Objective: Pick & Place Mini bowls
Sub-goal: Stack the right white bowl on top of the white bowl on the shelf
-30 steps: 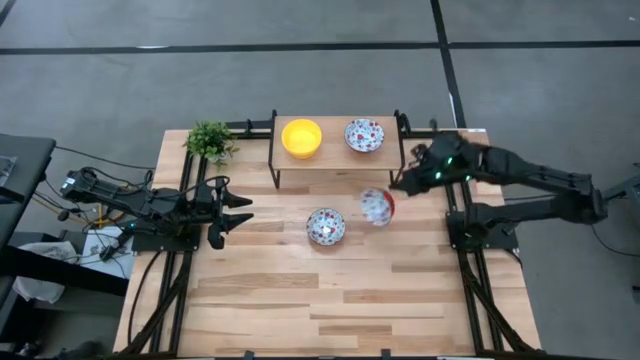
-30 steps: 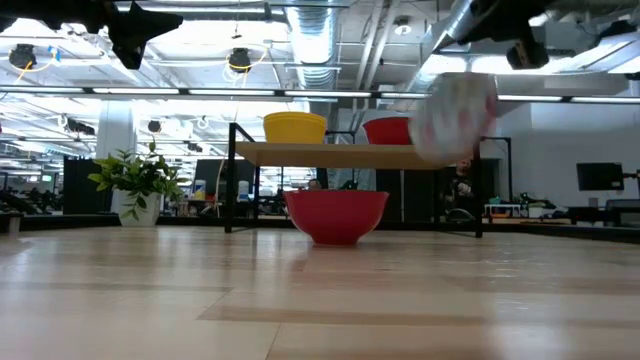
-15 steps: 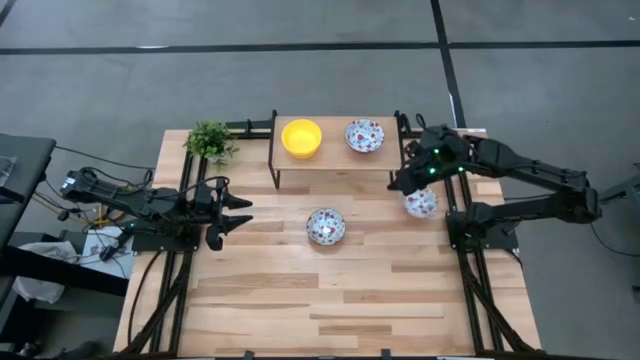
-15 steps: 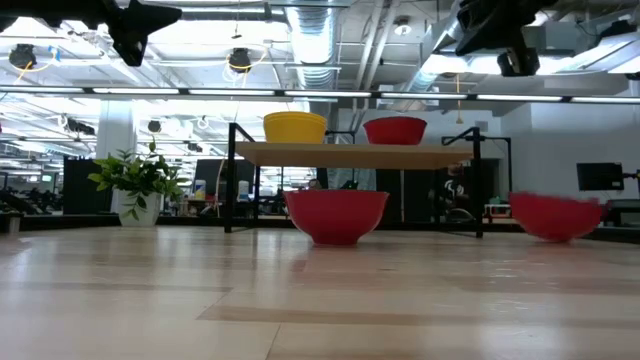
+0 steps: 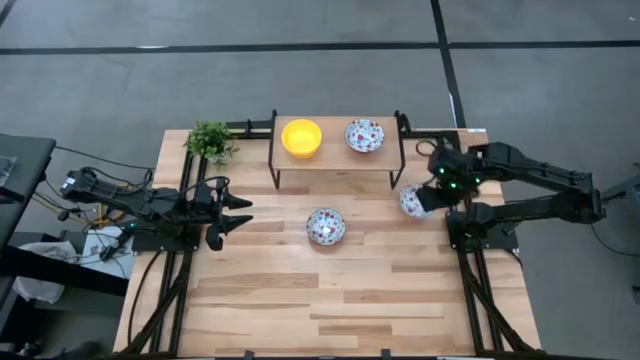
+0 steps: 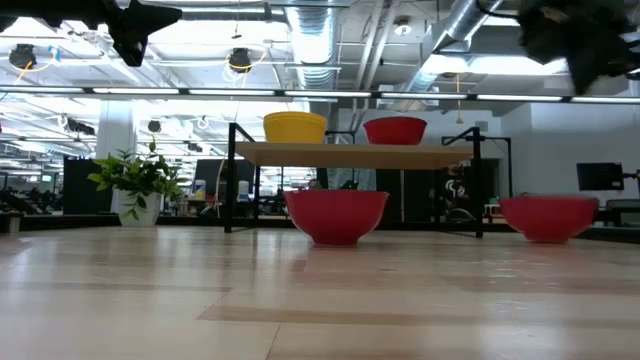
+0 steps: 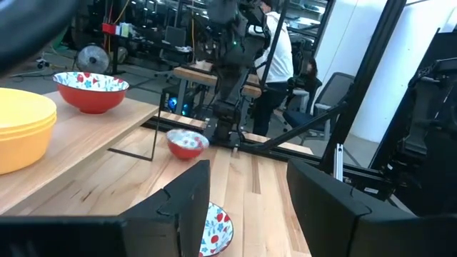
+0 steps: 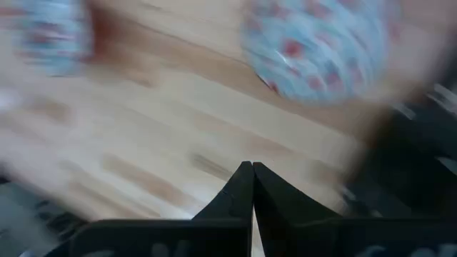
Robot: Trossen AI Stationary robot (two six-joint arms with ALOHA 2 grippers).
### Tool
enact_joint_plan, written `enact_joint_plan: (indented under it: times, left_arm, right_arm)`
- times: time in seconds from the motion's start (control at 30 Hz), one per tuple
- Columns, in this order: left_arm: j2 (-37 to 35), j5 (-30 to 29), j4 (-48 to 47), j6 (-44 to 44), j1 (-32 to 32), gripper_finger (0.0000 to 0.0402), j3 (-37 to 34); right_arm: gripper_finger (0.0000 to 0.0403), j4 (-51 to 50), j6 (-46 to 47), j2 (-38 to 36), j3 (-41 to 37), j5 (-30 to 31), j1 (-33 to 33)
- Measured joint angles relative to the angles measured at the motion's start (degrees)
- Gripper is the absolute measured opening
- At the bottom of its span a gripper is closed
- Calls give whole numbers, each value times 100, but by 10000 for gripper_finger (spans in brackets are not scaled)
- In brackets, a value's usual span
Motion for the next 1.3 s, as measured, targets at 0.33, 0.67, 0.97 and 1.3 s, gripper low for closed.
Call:
enact_joint_plan:
  times: [0.33, 0.67, 0.97, 1.3]
  left_arm:
    - [0, 0, 4, -2, 0, 186, 0]
    - [0, 2, 13, -2, 2, 186, 0]
    - [0, 54, 17, -4, 0, 186, 0]
    - [-2, 107, 15, 0, 0, 186, 0]
  right_arm:
    - [6, -315, 351, -136, -87, 861, 84]
    - [98, 234, 285, -537, -1555, 590, -452]
    - [125, 702, 530, -810, -1716, 786, -1209]
    - [132, 684, 1476, -678, -1716, 705, -1462]
